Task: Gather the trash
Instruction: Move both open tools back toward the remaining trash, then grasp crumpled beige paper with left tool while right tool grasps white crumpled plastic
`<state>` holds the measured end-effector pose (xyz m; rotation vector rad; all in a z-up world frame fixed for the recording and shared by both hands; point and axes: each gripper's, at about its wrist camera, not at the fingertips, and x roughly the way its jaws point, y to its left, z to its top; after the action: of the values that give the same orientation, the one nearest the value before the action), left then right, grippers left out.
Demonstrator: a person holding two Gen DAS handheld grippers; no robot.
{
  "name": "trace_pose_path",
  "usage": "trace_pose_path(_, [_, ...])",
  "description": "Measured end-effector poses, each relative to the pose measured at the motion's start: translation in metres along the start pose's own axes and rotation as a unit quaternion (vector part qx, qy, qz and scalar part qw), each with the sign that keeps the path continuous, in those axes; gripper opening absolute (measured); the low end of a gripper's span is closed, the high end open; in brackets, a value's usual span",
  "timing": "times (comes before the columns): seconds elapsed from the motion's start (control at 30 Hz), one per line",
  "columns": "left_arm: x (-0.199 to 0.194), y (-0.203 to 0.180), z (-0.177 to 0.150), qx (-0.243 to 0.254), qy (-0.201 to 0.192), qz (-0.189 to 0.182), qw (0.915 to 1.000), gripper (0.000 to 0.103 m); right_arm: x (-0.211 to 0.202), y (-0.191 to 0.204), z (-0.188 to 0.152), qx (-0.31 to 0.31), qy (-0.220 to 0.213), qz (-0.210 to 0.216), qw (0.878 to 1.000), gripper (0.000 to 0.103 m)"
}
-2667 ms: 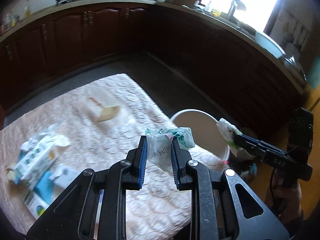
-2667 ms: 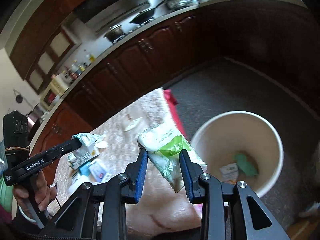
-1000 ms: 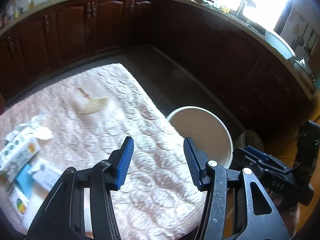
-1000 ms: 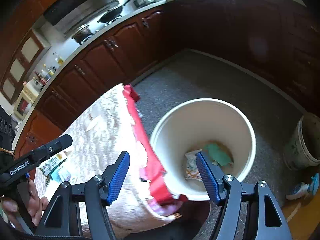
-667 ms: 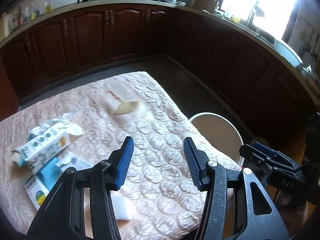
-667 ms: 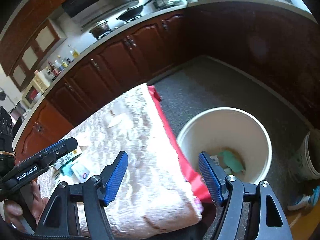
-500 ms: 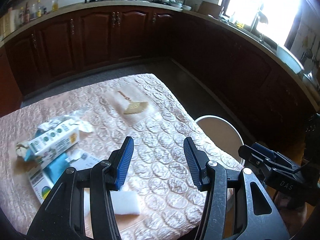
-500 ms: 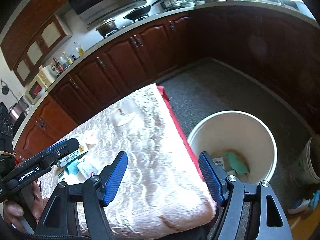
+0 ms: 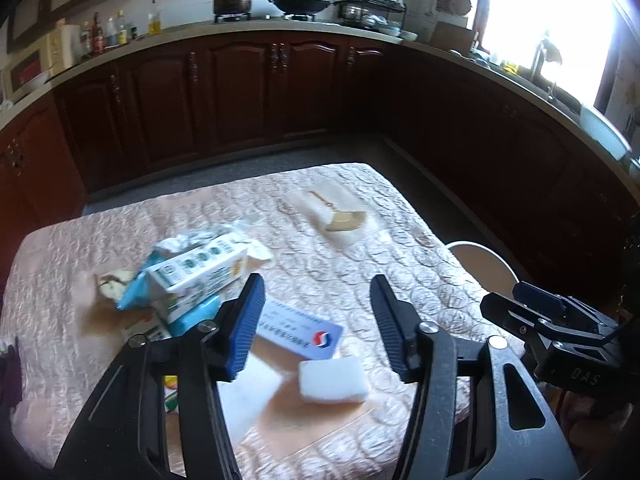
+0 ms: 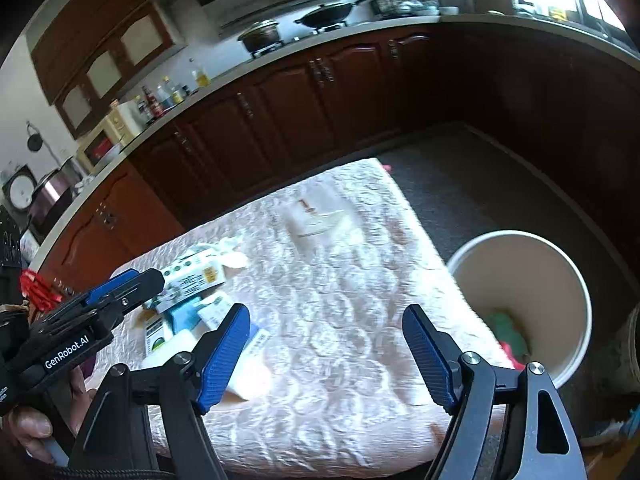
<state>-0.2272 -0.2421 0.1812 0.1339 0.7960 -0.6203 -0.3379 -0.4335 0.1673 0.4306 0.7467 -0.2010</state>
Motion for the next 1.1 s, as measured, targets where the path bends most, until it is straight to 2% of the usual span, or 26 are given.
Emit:
trace_pose_path(0.1, [-0.008, 0.016, -0.005, -0.013, -0.004, 0.003, 0.9999, 0.063, 0.008, 0.016, 0.000, -0.017, 0.009, 0.007, 1.000, 0.078])
trace_pose_path(0.37, [-0.017, 0.081, -0.025, -0.066, 0.016, 0.029, 0.9973, 0.064, 0.027, 0.050, -0.006, -0.050, 0.031, 0.027, 0.998, 0.080])
trace_pose_path(0.77, [-0.019, 0.181, -0.063, -0.131, 0.039, 0.091, 0.9865, 0.064, 0.054, 0.077, -0.013, -0.072, 0.061, 0.049, 0.994, 0.083])
trace_pose_path(1.0, [0.000, 0.206, -0.057, -0.119, 0.043, 0.103, 0.9866, 0.064, 0.079, 0.095, -0.006, -0.086, 0.080, 0.059, 0.991, 0.083])
trace_pose_path(1.1, [0.018, 0.220, -0.049, -0.130, 0.050, 0.103, 0.9848, 0.064, 0.091, 0.102, 0.003, -0.089, 0.088, 0.061, 0.990, 0.083])
